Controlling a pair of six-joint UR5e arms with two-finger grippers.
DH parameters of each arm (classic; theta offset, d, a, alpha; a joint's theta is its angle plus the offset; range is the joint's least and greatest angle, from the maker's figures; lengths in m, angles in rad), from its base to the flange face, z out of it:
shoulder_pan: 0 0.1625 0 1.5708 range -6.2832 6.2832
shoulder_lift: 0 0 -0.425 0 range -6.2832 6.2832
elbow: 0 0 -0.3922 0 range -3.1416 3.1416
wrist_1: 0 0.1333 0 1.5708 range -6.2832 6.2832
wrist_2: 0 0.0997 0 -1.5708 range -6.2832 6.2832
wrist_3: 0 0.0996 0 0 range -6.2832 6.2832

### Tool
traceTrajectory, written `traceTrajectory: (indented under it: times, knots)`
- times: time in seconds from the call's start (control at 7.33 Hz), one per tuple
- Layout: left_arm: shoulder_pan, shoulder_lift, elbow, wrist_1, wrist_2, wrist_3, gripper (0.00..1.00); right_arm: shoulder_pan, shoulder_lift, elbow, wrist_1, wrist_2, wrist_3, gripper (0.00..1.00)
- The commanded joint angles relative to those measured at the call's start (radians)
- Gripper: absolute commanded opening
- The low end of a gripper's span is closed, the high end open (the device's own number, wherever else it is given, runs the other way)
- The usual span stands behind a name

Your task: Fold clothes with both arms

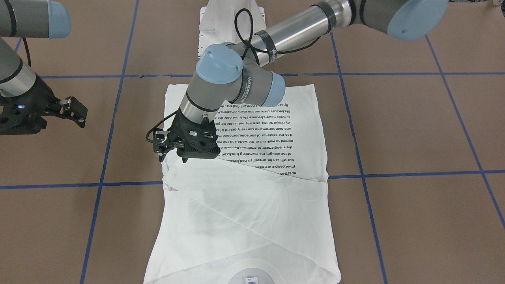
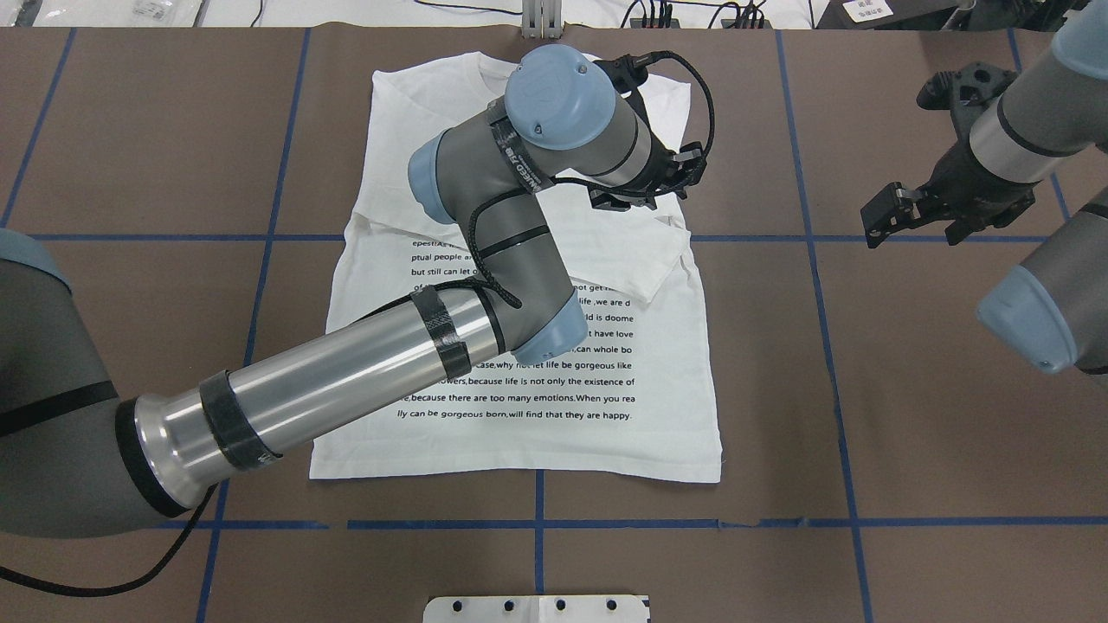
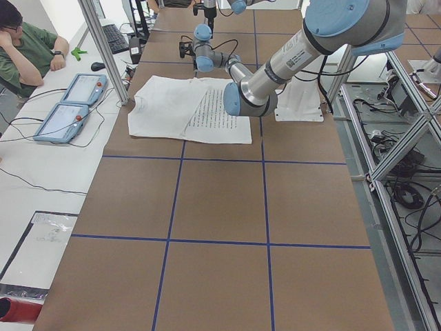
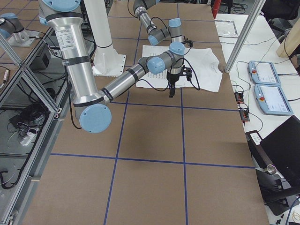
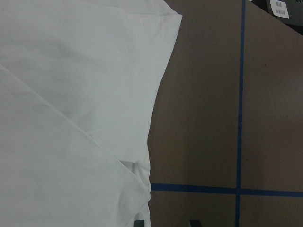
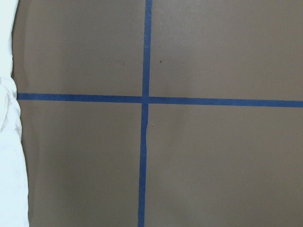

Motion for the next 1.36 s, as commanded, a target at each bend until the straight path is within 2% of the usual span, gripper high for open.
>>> traceTrajectory:
  times: [0.0,0.27,0.41,0.82,1.09,1.23]
  knots:
    - [-0.014,0.016,0.001,-0.005,0.005,0.004,1.00,-0.002,0.007,0.002,0.008,0.003,0.000,1.00]
    - [-0.063,0.075,-0.022,0.009,-0.042,0.026,0.99,-0.029,0.007,0.010,0.107,0.002,0.098,1.00]
    - [-0.097,0.167,-0.113,0.051,-0.119,0.065,0.99,-0.075,0.007,0.014,0.172,-0.001,0.226,1.00]
    - [-0.137,0.495,-0.574,0.319,-0.130,0.266,0.99,-0.188,-0.001,0.080,0.197,-0.039,0.362,1.00]
    - [-0.137,0.742,-0.866,0.371,-0.132,0.300,0.99,-0.315,-0.030,0.158,0.195,-0.136,0.483,1.00]
    - [-0.135,0.836,-0.968,0.380,-0.133,0.302,0.99,-0.380,-0.056,0.198,0.195,-0.185,0.515,1.00]
